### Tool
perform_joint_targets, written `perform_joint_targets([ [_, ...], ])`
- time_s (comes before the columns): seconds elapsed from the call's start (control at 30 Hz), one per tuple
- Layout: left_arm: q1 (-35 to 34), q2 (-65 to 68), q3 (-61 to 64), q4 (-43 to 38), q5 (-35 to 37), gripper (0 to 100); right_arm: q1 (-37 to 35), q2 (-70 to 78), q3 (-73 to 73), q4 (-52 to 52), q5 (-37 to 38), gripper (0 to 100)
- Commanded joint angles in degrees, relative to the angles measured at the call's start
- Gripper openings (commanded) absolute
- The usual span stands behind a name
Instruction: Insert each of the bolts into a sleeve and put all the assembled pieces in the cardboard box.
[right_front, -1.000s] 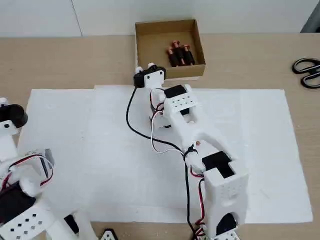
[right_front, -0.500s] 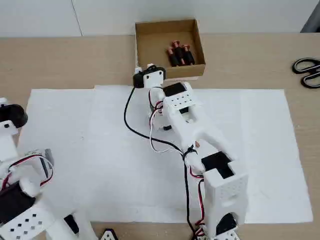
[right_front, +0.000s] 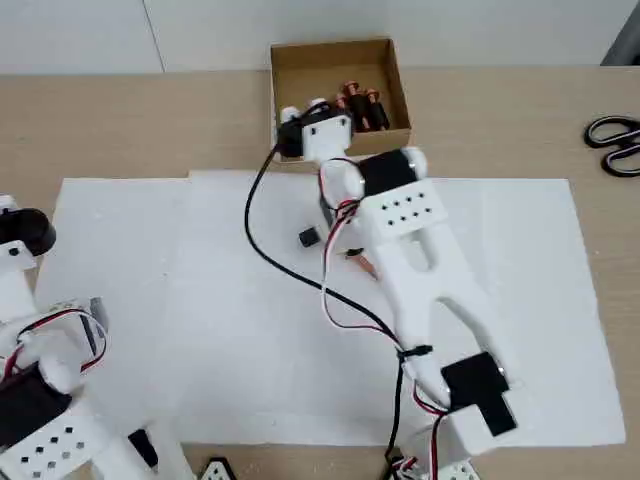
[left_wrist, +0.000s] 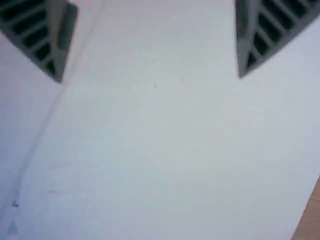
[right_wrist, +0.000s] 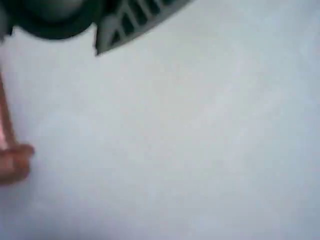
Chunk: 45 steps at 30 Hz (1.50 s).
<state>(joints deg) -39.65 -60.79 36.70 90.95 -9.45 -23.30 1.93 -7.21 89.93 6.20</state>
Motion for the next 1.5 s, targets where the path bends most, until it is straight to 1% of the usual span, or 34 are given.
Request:
perform_joint_targets([
  [0.0,0.4,-0.5,-0.1,-1.2,0.4,21,5.5,-3.5,-3.3,3.6,2.0,5.3],
  [0.2,0.4,-0.5,-0.1,-1.2,0.4,21,15.8,1.4,-3.0,6.1,2.3,4.9],
  [0.3,0.4,-0.5,-0.1,-1.1,0.4,21,18.5,5.4,-3.0,5.6,2.3,0.8],
  [0.57,0.4,-0.5,-0.1,-1.1,0.4,21,18.8,18.4,-3.0,1.0,2.3,1.3],
  [0.7,0.4,-0.5,-0.1,-1.1,0.4,21,18.9,22.2,-3.3,-1.6,2.3,1.6],
  [0.77,0.4,-0.5,-0.1,-1.1,0.4,21,19.0,23.0,-3.3,-2.2,2.0,4.6],
  [0.9,0.4,-0.5,-0.1,-1.1,0.4,21,19.0,23.2,-3.3,-2.3,1.9,15.0],
  [0.97,0.4,-0.5,-0.1,-1.1,0.4,21,19.0,23.3,-3.3,-2.3,1.9,17.2],
  [1.23,0.4,-0.5,-0.1,-1.1,0.4,21,19.0,23.3,-3.3,-2.3,1.9,17.5],
  [1.47,0.4,-0.5,-0.1,-1.1,0.4,21,18.9,23.4,-3.0,-5.2,2.2,17.5],
])
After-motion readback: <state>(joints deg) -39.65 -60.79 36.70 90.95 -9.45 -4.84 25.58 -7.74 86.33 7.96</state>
